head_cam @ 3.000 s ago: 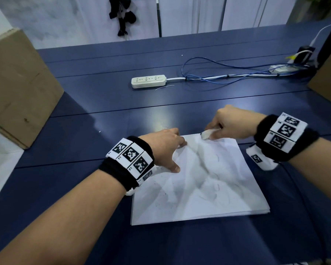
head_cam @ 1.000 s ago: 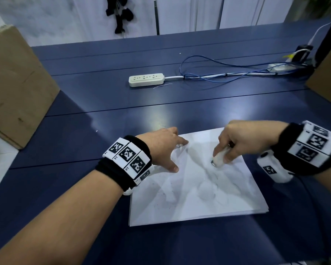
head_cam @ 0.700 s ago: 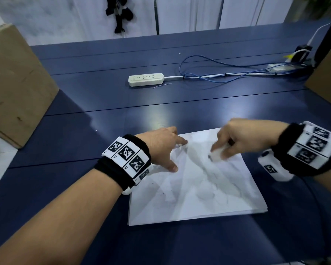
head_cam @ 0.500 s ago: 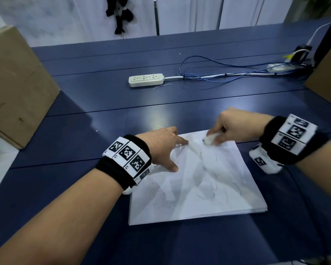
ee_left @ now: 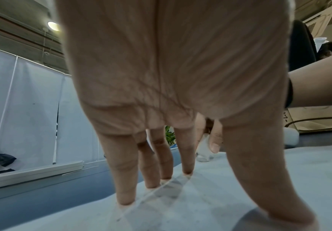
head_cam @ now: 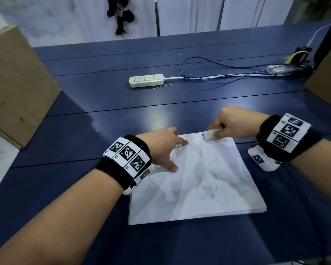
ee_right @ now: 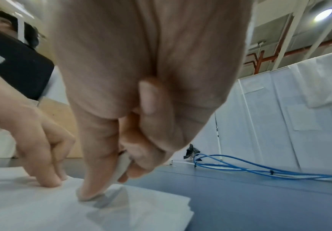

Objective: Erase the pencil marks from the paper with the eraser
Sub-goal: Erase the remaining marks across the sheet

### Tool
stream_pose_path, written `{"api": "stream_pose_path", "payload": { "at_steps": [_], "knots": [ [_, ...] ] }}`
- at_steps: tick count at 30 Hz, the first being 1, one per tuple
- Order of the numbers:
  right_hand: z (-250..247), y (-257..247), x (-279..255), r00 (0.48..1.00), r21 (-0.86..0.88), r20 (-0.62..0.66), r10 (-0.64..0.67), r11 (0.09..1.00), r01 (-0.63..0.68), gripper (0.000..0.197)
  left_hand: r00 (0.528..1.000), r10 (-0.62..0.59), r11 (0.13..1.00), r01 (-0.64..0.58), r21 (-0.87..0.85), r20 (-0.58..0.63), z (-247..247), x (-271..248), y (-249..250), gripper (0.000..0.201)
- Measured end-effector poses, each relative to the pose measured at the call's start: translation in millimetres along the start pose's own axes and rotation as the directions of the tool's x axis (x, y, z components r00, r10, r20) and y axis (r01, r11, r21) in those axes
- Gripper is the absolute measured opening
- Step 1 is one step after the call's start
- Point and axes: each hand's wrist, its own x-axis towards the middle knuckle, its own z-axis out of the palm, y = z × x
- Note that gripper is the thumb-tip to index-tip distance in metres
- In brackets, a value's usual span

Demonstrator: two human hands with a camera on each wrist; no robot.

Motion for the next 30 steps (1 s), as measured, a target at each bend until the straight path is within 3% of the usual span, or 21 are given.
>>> {"api": "stream_pose_path", "payload": {
  "at_steps": [2, 6, 8, 10, 14, 16, 19, 20, 23, 26, 28, 30],
  "knots": [
    [0.6, 1.4, -6.7, 1.0, 0.027, 0.024, -0.015, 1.0, 0.014, 0.02, 1.0, 0.006, 1.0, -0.006, -0.003, -0.005, -0.7, 0.0, 0.2, 0.083],
    [6.5, -6.2, -33.1, 0.946, 0.118, 0.306, -0.11, 0.99, 0.077, 0.029, 1.0, 0.01, 1.0, -0.01, -0.004, -0.013, 0.8, 1.3, -1.2, 0.085],
    [5.0, -7.5, -31.2, 0.964, 0.1, 0.257, -0.074, 0.994, 0.049, 0.029, 1.0, 0.012, 1.0, -0.012, 0.002, -0.014, 1.0, 1.8, 0.0, 0.085],
    [2.1, -4.7, -17.1, 0.994, 0.053, 0.111, -0.005, 0.999, -0.001, 0.025, 1.0, 0.012, 1.0, -0.012, 0.003, -0.011, 0.6, 1.9, 0.2, 0.085],
    [0.2, 3.0, -2.8, 0.997, 0.029, -0.018, 0.075, 0.997, -0.074, 0.024, 1.0, 0.004, 1.0, -0.004, -0.007, -0.013, -0.3, 1.7, 0.9, 0.086],
    [4.2, 4.1, -13.6, 0.999, 0.058, 0.034, 0.027, 0.998, -0.029, 0.02, 1.0, 0.007, 1.0, -0.007, -0.011, -0.013, 0.1, 1.7, 0.6, 0.085],
    [8.5, -5.2, -36.2, 0.958, 0.137, 0.275, -0.08, 0.99, 0.043, 0.029, 1.0, 0.006, 1.0, -0.006, -0.016, -0.017, 1.2, 1.5, -1.0, 0.085],
    [8.3, -7.4, -38.8, 0.949, 0.146, 0.304, -0.081, 0.989, 0.038, 0.03, 1.0, 0.006, 1.0, -0.006, -0.018, -0.017, 1.2, 1.3, -1.0, 0.085],
    [2.1, -6.6, -22.8, 0.991, 0.062, 0.13, 0.0, 0.998, -0.009, 0.018, 1.0, 0.011, 1.0, -0.011, -0.014, -0.016, 0.1, 1.2, 0.5, 0.083],
    [-2.8, -0.9, -3.3, 0.998, -0.014, -0.022, 0.055, 0.998, -0.055, 0.024, 1.0, 0.009, 1.0, -0.01, -0.022, -0.02, 0.0, 0.5, 0.8, 0.085],
    [-0.4, 4.2, -6.3, 1.0, 0.0, -0.001, 0.019, 1.0, -0.019, 0.026, 1.0, 0.012, 1.0, -0.012, -0.021, -0.024, 0.0, 0.7, 0.7, 0.084],
    [4.3, 3.1, -21.2, 0.989, 0.057, 0.144, -0.044, 0.998, 0.037, 0.029, 1.0, 0.015, 1.0, -0.016, -0.022, -0.023, 0.6, 0.9, 0.6, 0.083]
  ]
}}
